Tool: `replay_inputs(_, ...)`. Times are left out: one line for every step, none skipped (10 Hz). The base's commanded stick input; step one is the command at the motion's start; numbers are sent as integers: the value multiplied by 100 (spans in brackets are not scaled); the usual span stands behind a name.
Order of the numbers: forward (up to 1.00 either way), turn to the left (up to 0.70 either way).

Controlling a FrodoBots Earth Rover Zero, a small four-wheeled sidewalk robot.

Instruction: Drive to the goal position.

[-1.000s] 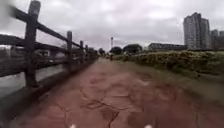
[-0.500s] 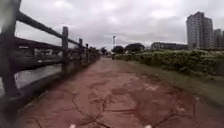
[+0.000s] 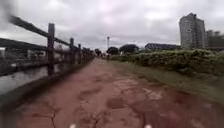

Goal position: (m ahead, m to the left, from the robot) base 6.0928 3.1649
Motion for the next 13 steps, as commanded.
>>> replay_inputs(85, 1)
replay_inputs(85, 1)
replay_inputs(85, 1)
replay_inputs(85, 1)
replay_inputs(85, 1)
replay_inputs(85, 1)
replay_inputs(85, 1)
replay_inputs(85, 1)
replay_inputs(85, 1)
replay_inputs(85, 1)
replay_inputs(85, 1)
replay_inputs(85, 1)
replay_inputs(85, 1)
